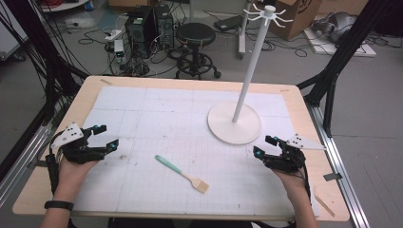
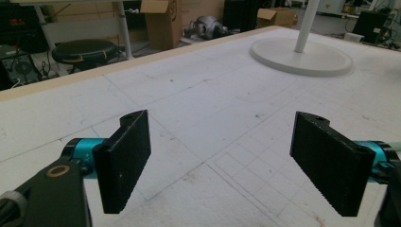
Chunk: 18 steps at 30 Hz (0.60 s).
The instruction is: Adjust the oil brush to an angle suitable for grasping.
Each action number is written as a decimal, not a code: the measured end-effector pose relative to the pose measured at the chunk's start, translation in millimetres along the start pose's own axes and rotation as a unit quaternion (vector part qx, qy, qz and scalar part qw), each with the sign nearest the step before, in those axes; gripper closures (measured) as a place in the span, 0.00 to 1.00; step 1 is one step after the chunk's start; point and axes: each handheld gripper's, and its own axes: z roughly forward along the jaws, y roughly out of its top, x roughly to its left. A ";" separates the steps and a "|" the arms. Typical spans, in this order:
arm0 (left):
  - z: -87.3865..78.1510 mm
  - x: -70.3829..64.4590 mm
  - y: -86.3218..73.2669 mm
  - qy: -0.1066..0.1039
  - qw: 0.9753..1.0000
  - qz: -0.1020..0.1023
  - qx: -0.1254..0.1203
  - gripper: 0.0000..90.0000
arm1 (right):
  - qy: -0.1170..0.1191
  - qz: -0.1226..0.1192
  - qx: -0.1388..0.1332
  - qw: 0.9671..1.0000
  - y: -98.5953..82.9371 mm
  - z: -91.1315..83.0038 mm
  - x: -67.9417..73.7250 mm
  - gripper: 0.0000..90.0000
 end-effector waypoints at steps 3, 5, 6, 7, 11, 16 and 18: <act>-1.9 1.9 0.1 0.005 1.000 -0.004 -0.005 0.24 | -0.021 0.010 -0.007 1.000 -2.5 -4.5 -4.6 0.19; -2.6 2.3 0.1 0.006 1.000 -0.007 -0.007 0.24 | -0.030 0.016 -0.008 0.999 -4.4 -6.3 -7.6 0.17; -3.0 2.4 0.2 0.006 1.000 -0.006 -0.007 0.24 | -0.031 0.017 -0.008 0.999 -5.3 -6.9 -9.2 0.17; -3.0 2.1 0.4 0.006 1.000 -0.006 -0.007 0.24 | -0.035 0.020 -0.008 0.999 -6.0 -7.8 -10.0 0.17; -1.7 1.1 0.9 0.006 1.000 -0.004 -0.011 0.24 | -0.039 0.020 -0.011 0.999 -7.0 -10.9 -10.9 0.17; 1.0 0.9 0.2 0.004 1.000 -0.003 -0.009 0.24 | -0.043 0.022 -0.013 0.999 -6.9 -12.6 -12.2 0.17; 1.1 0.8 0.5 0.004 1.000 -0.003 -0.013 0.24 | -0.044 0.023 -0.013 0.999 -6.3 -13.4 -11.4 0.17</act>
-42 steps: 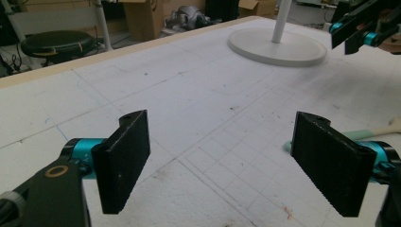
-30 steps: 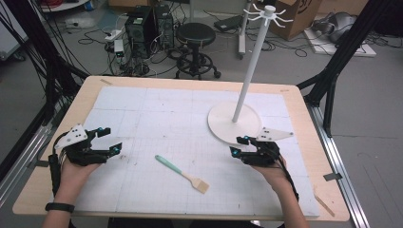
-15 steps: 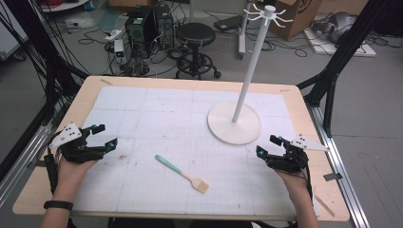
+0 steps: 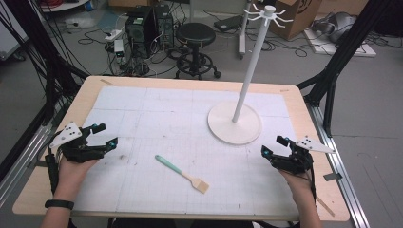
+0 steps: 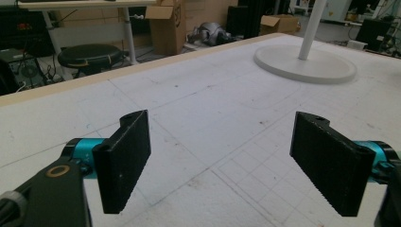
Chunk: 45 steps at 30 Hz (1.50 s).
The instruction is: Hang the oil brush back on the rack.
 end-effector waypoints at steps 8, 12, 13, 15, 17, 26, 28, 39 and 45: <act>-2.6 0.7 0.8 0.002 1.000 0.000 -0.003 0.24 | 0.003 -0.004 -0.004 1.000 2.4 -2.5 2.2 0.16; -2.2 -0.2 1.2 0.002 1.000 -0.001 -0.003 0.24 | 0.008 -0.013 0.002 1.000 3.3 -1.5 4.3 0.16; -1.9 -0.6 1.2 0.002 1.000 0.000 -0.002 0.24 | 0.010 -0.012 0.002 1.000 4.0 -1.5 5.4 0.16; -1.7 -1.7 1.5 0.000 1.000 0.000 -0.002 0.24 | 0.015 -0.013 0.000 1.000 5.5 -1.0 7.5 0.16; -1.8 -2.4 1.8 -0.001 1.000 0.001 -0.002 0.24 | 0.020 -0.017 -0.002 1.000 6.9 -0.1 10.3 0.16; -1.5 -3.4 1.7 -0.003 1.000 0.002 0.005 0.24 | 0.032 -0.026 0.007 0.999 8.5 9.4 21.1 0.16; -0.9 -4.2 1.7 -0.005 1.000 0.001 0.006 0.24 | 0.039 -0.028 0.008 0.999 9.2 11.3 24.0 0.16; -4.0 -5.1 2.6 -0.009 1.000 0.000 0.005 0.24 | 0.067 -0.046 0.025 0.996 13.2 33.6 46.6 0.16; -2.4 -6.0 2.1 -0.014 1.000 0.002 0.010 0.24 | 0.092 -0.055 0.043 0.993 13.7 53.1 64.4 0.16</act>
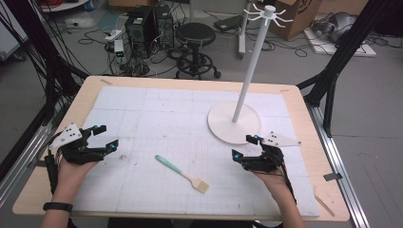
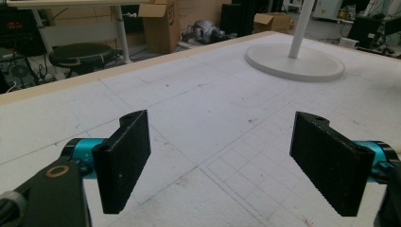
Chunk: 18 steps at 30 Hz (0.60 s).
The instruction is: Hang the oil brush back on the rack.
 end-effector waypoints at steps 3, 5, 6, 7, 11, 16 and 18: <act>0.7 -0.3 -0.3 0.001 1.000 0.002 0.002 0.24 | 0.015 -0.011 0.017 1.000 -0.4 14.0 9.4 0.16; 0.6 -0.3 -0.4 0.002 1.000 0.002 0.004 0.24 | 0.025 -0.019 0.028 0.999 -1.0 24.8 16.9 0.16; 0.4 0.0 -0.4 0.002 1.000 0.002 0.004 0.24 | 0.029 -0.020 0.033 0.999 -1.2 28.4 19.7 0.16; 0.3 0.0 -0.4 0.002 1.000 0.002 0.003 0.24 | 0.034 -0.022 0.039 0.998 -1.4 33.0 23.3 0.16; 0.6 -0.3 -0.6 0.001 1.000 0.001 0.004 0.24 | 0.051 -0.036 0.057 0.996 -1.4 51.3 38.9 0.16; 0.7 -0.2 -0.7 -0.001 1.000 0.001 0.004 0.24 | 0.072 -0.055 0.081 0.993 -1.3 75.1 58.9 0.16; 0.6 0.0 -0.7 -0.001 1.000 0.000 0.003 0.24 | 0.077 -0.063 0.093 0.991 -2.1 84.2 67.0 0.16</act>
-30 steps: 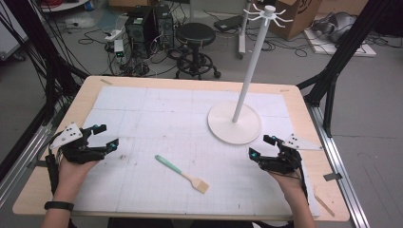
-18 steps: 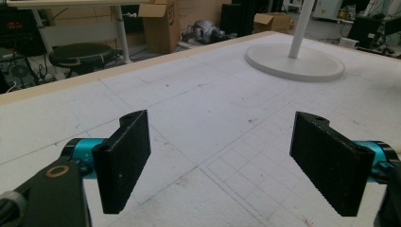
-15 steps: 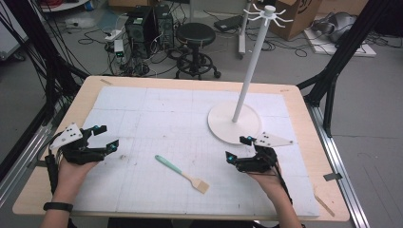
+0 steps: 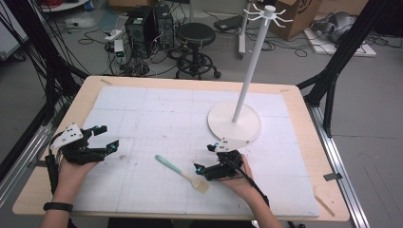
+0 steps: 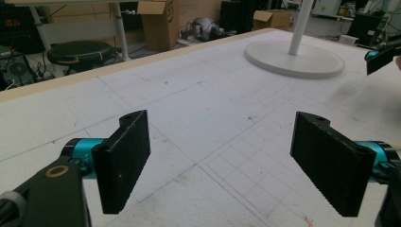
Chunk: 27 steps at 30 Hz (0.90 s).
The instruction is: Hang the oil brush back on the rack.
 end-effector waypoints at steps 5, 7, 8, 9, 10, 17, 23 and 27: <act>-0.5 0.6 -0.1 0.001 1.000 -0.001 0.000 0.24 | 0.015 -0.019 0.031 0.999 2.7 22.2 14.7 0.16; -0.5 0.8 -0.1 0.001 1.000 0.000 0.001 0.24 | 0.018 -0.026 0.039 0.999 2.9 29.1 19.9 0.16; -0.3 0.7 -0.2 0.000 1.000 -0.001 0.000 0.24 | 0.017 -0.028 0.045 0.998 2.9 31.8 22.7 0.16; -0.3 0.6 -0.1 0.001 1.000 -0.001 0.000 0.24 | 0.017 -0.029 0.048 0.998 3.0 34.4 24.6 0.17; -0.2 0.5 -0.1 0.001 1.000 0.000 0.000 0.24 | 0.018 -0.031 0.052 0.998 2.9 36.9 26.6 0.17; -0.8 0.8 0.1 -0.001 1.000 -0.001 -0.002 0.24 | 0.016 -0.044 0.073 0.996 2.1 48.2 35.3 0.27; -1.0 0.7 0.1 -0.001 1.000 0.000 -0.002 0.24 | 0.024 -0.055 0.091 0.994 1.4 53.6 37.9 0.51; -1.1 0.7 0.1 0.000 1.000 -0.001 -0.002 0.24 | 0.025 -0.060 0.095 0.993 1.4 53.4 39.1 0.62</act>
